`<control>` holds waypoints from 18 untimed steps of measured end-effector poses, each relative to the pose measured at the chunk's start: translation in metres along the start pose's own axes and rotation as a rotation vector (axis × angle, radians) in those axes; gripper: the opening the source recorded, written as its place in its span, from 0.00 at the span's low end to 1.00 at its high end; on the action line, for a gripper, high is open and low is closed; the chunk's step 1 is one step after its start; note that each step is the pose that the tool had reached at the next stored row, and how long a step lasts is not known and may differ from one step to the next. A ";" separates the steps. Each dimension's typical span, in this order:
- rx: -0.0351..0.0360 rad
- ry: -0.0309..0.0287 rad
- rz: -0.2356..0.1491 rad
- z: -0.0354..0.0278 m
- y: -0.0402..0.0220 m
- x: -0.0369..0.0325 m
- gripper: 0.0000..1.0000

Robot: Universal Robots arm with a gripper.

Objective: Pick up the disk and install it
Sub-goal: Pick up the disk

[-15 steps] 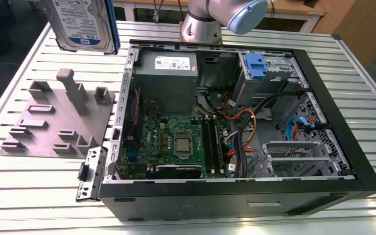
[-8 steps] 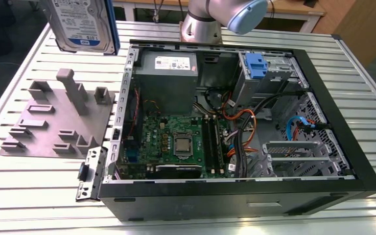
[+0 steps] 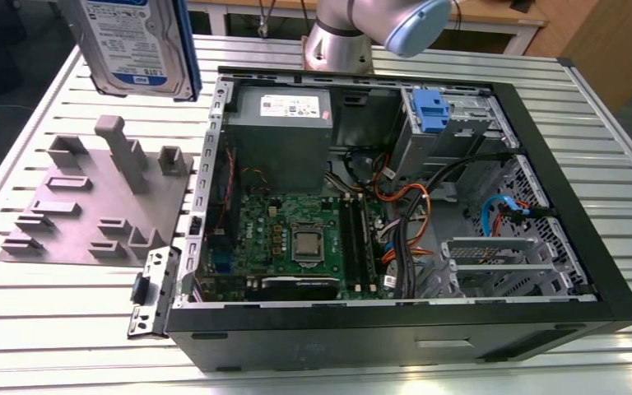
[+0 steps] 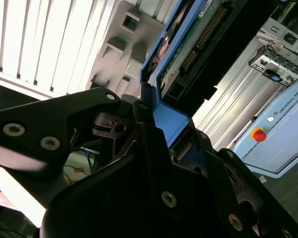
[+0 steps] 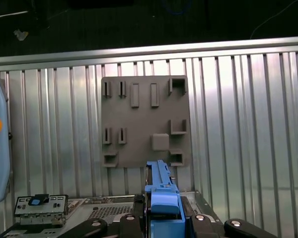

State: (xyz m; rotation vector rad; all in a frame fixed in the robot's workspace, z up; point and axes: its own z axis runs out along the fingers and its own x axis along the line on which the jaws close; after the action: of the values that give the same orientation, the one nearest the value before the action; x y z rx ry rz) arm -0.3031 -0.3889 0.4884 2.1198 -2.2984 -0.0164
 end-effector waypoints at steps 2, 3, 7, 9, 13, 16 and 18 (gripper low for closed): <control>0.0000 0.0000 0.000 -0.0001 -0.0065 0.0011 0.36; -0.0001 0.0001 0.000 -0.0001 -0.0103 0.0011 0.36; -0.0001 0.0001 0.000 -0.0002 -0.0252 0.0006 0.36; 0.0000 0.0000 0.000 -0.0002 -0.0304 0.0003 0.36; -0.0001 0.0001 0.000 -0.0003 -0.0361 -0.0001 0.36; 0.0000 0.0000 0.000 -0.0003 -0.0368 -0.0002 0.36; -0.0001 0.0001 0.000 -0.0003 -0.0368 -0.0002 0.36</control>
State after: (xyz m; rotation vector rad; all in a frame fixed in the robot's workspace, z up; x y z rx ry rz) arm -0.2664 -0.3917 0.4881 2.1197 -2.2984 -0.0164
